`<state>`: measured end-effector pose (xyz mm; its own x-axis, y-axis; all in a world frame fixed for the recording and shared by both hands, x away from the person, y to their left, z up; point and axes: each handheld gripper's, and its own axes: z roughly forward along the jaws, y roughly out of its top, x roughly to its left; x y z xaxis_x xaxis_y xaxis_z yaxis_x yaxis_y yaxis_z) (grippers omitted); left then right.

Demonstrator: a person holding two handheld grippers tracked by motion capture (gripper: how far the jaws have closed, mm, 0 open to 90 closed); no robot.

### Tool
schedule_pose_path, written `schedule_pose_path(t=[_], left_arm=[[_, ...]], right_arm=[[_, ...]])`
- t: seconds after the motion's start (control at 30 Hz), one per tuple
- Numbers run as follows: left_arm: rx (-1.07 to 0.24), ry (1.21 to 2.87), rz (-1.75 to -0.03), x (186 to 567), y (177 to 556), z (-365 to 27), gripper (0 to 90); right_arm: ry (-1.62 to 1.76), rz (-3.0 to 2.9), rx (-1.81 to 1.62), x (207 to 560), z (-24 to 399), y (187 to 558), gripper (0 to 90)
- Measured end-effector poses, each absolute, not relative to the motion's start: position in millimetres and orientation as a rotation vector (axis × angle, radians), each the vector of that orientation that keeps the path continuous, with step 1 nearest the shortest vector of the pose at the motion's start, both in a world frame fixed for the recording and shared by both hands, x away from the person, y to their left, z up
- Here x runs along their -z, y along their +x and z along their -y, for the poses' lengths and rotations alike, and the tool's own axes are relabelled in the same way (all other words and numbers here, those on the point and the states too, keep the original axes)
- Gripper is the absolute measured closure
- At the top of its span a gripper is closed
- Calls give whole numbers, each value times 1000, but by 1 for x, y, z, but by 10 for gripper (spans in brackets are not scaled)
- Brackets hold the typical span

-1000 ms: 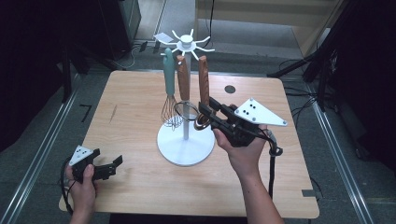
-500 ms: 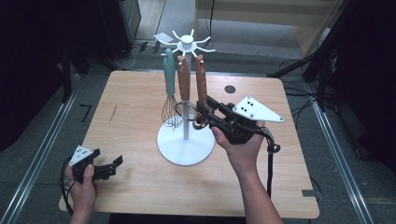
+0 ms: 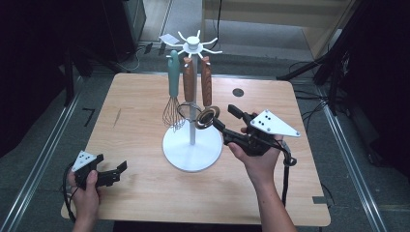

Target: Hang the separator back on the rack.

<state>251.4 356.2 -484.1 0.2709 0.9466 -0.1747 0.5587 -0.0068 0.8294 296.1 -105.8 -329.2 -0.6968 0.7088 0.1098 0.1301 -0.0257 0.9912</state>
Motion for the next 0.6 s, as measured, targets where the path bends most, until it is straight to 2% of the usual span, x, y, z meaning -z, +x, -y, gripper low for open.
schedule_pose_path(t=[0.33, 0.6], left_arm=[[-569, 1679, -1401, 484, 251, -356, 0], [-576, 1679, -1402, 484, 251, -356, 0]], right_arm=[[920, -1835, -1681, 361, 120, 294, 181], [1014, -1822, -1660, 388, 139, 292, 158]])
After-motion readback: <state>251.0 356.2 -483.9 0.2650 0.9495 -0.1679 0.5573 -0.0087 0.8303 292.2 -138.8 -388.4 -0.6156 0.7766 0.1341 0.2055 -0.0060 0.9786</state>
